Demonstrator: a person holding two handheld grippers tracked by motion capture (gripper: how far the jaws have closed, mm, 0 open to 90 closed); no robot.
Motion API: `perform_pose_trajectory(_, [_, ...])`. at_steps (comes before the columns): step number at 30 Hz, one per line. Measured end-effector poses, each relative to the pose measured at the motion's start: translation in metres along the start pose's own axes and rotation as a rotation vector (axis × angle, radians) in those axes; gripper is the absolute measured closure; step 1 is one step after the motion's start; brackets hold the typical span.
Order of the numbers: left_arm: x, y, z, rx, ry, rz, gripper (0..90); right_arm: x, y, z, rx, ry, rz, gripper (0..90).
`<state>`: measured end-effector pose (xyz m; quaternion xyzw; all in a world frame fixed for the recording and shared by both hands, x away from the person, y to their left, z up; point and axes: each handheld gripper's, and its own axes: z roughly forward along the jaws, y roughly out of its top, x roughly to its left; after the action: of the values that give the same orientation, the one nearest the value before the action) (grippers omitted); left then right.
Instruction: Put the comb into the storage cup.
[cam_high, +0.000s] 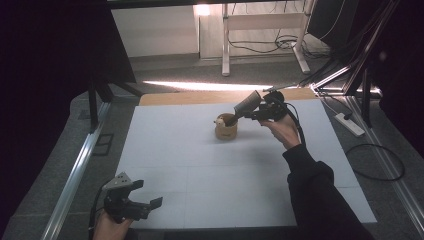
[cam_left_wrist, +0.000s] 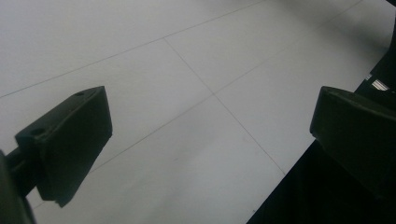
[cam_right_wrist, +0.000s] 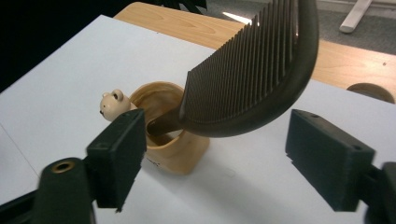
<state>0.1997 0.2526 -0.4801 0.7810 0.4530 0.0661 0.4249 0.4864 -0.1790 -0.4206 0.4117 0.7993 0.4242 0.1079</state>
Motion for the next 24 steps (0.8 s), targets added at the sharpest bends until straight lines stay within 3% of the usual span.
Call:
perform_pose_trajectory(9, [0.0,0.0,0.0,0.0,-0.001,0.0,0.0,0.005,0.0,-0.008,-0.007,-0.01,-0.059,11.3])
perform_pose_trajectory(14, [0.0,0.0,0.0,0.0,-0.001,0.0,0.0,0.01,0.0,-0.015,-0.029,-0.036,-0.106,8.2])
perform_pose_trajectory(24, [0.0,0.0,0.0,0.001,-0.004,0.0,0.0,0.019,-0.005,-0.021,-0.011,-0.082,-0.17,0.7])
